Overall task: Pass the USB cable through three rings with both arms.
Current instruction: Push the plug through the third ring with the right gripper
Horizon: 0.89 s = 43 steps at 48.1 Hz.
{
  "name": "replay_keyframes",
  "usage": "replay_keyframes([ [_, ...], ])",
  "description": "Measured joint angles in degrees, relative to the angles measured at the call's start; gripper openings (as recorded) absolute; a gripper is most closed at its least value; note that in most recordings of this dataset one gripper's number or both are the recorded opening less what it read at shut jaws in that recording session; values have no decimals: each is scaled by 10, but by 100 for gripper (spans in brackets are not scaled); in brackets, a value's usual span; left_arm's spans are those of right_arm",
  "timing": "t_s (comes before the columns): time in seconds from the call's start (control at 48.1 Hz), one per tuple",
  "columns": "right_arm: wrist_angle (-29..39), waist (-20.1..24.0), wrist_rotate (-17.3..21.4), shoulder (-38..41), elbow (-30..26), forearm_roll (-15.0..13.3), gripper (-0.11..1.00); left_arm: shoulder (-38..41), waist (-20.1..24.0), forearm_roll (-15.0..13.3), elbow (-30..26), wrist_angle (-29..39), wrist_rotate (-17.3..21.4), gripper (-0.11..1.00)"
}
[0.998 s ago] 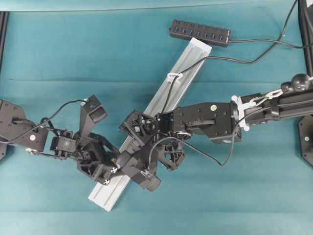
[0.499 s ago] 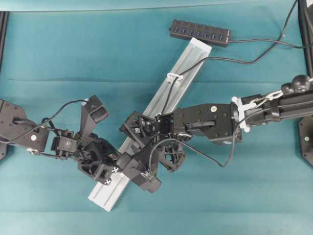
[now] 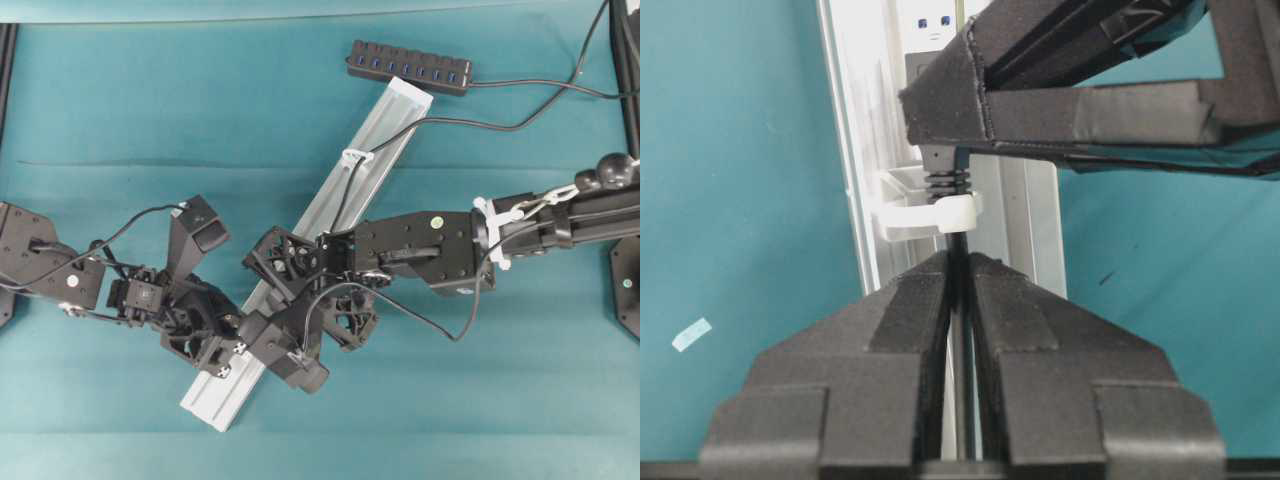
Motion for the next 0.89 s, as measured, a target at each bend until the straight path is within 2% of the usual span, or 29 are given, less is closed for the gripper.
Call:
replay_keyframes([
  [0.125, 2, -1, 5, -4, 0, 1, 55, -1, 0, -1, -1, 1, 0, 10],
  [0.229, 1, -4, 34, -11, -1, 1, 83, -6, 0, 0, 1, 4, -1, 10],
  [0.27, 1, -7, 47, -14, 0, 1, 90, -9, 0, 0, 3, 6, -1, 10],
  [0.499, 2, -39, 109, -37, 13, 0, 87, -18, -5, 0, 20, 12, -9, 10],
  [0.686, 0, -67, 149, -64, 34, 0, 87, -34, -21, 0, 42, 13, -46, 10],
  [0.894, 0, -78, 181, -89, 54, 0, 87, -62, -38, 0, 62, 13, -84, 10],
])
